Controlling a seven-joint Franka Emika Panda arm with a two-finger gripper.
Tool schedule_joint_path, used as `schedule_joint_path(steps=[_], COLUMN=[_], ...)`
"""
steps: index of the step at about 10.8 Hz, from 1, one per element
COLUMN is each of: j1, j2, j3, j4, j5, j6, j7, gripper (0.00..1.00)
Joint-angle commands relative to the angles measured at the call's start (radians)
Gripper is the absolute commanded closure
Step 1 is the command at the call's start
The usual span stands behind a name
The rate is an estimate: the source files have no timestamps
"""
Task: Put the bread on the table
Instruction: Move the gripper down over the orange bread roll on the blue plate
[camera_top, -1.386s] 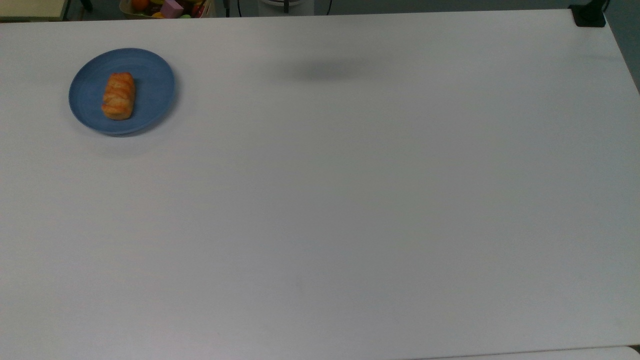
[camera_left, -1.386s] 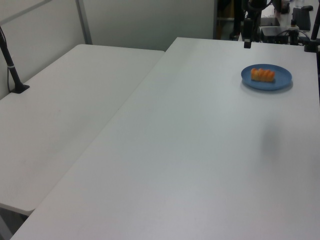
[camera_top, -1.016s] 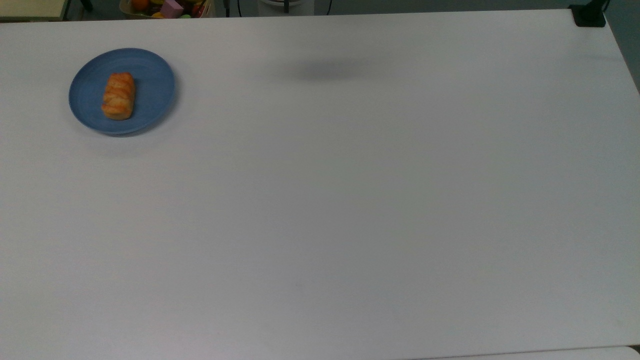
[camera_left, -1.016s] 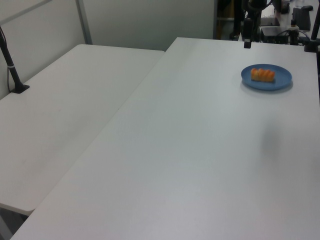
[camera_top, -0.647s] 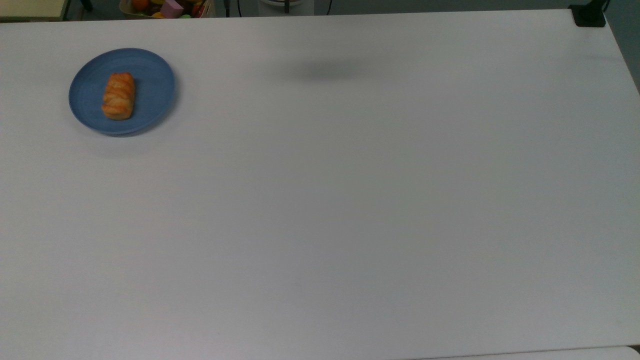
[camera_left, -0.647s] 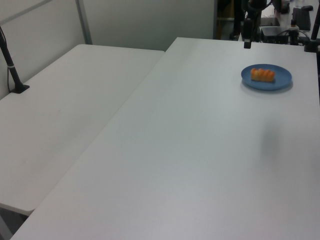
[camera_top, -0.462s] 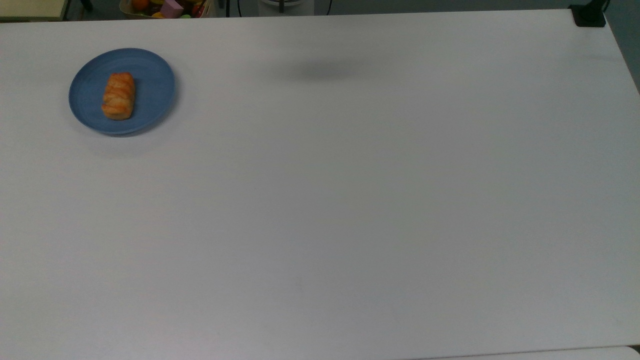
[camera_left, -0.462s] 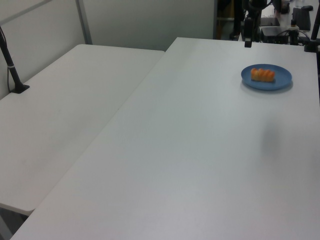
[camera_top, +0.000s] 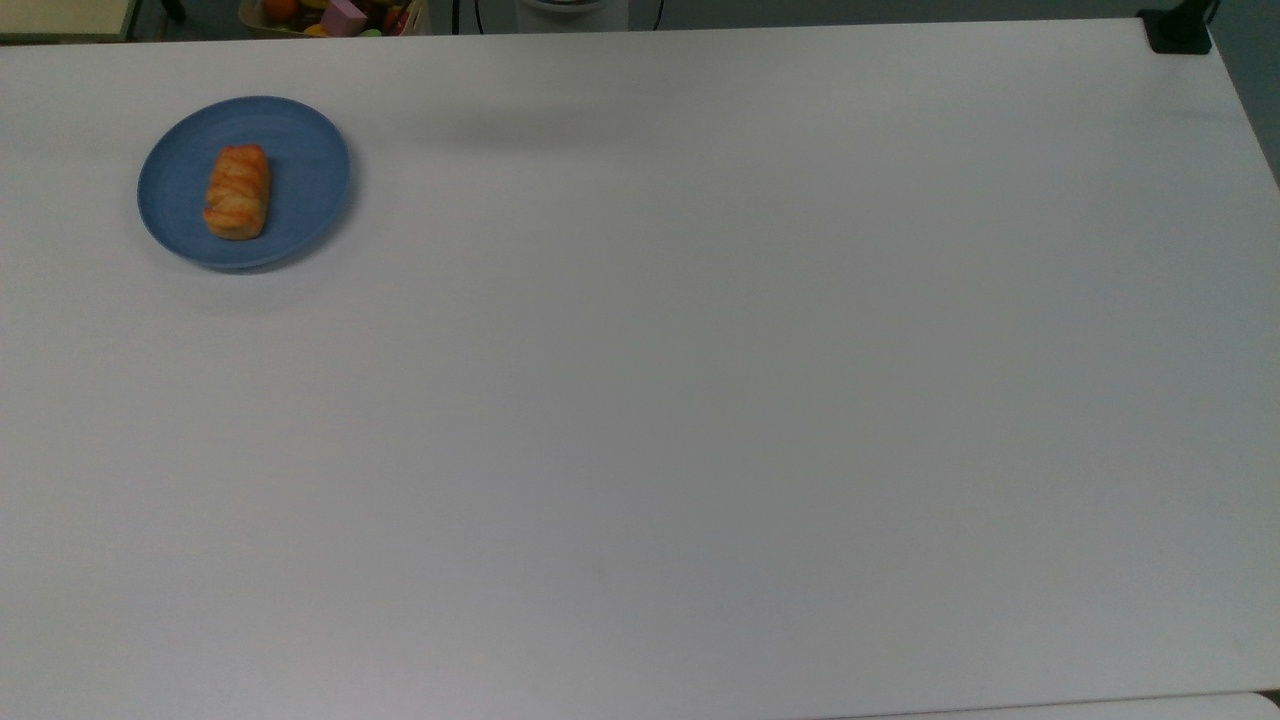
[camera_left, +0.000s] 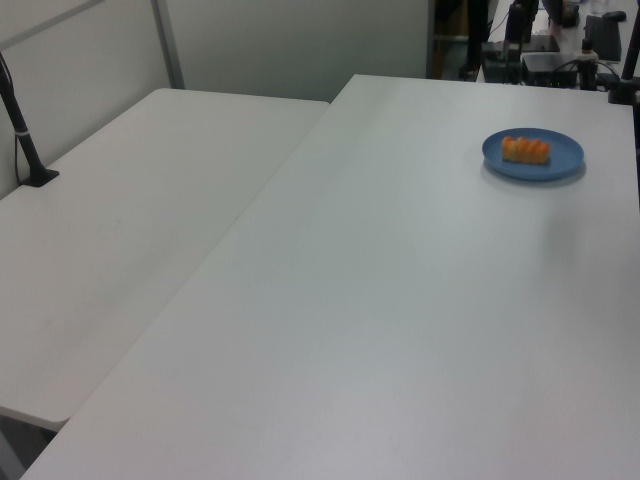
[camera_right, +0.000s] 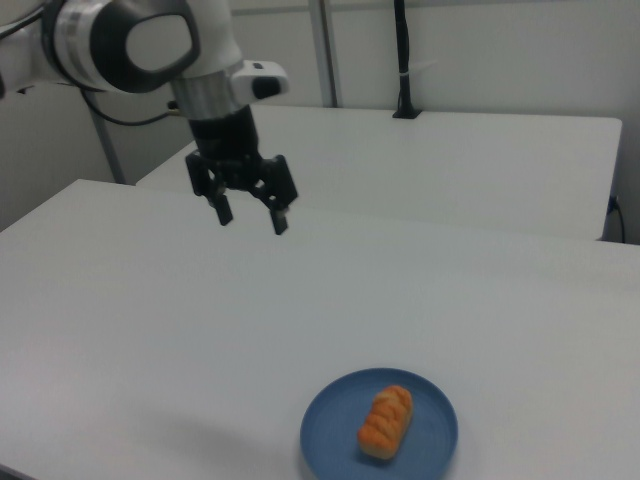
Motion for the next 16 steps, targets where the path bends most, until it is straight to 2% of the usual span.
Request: schedule_joint_path(steps=[1,3,5,8,14,16], j1=[-0.07,-0.135,-0.163,-0.218,-0.265,-0.276], j2=[0.07,0.113,0.133,0.138,0.26,0.306], j3=[-0.038,-0.038,-0.038,-0.038,-0.037,-0.035], j4=[0.042,0.04,0.016,-0.111,-0.308,-0.325], j5=[0.016,0.016,0.013,0.01,0.005,0.005], j6=[0.073,0.12,0.17,0.297,0.563,0.607], j7=[-0.147,-0.181,-0.23,-0.32,-0.319,-0.319], gripper=[0.0,0.0,0.0,0.0,0.0,0.0])
